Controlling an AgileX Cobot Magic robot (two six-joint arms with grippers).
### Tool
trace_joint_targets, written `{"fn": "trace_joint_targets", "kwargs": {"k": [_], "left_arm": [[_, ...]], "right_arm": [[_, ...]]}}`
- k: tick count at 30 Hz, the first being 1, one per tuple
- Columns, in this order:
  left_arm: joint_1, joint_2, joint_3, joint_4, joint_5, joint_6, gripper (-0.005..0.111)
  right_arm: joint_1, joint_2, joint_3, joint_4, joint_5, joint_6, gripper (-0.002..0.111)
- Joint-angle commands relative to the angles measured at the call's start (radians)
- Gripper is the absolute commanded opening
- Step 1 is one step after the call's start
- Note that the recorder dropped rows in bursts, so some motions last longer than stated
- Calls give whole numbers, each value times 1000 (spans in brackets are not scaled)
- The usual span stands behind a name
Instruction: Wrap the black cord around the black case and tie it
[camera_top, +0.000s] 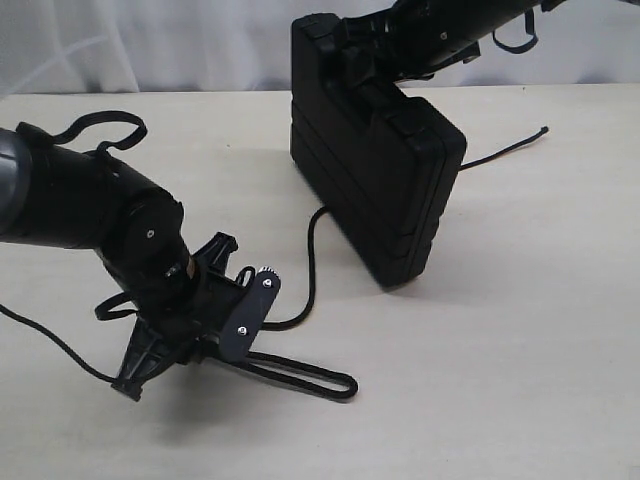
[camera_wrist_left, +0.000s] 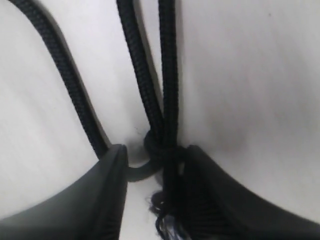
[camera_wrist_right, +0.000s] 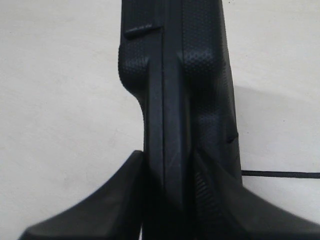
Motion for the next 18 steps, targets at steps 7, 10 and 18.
{"fn": "trace_joint_targets", "kwargs": {"k": [7,10,18], "left_arm": [[-3,0,-2,-21,18,-98,0],[-3,-9,-21,-12,27,-179,0],[161,-115,-114,-146,73,-352,0]], "right_arm": [[-1,-17,0,7,-25,0,27],[-1,-17,0,7,-25,0,27],[-1,-17,0,7,-25,0,27]]}}
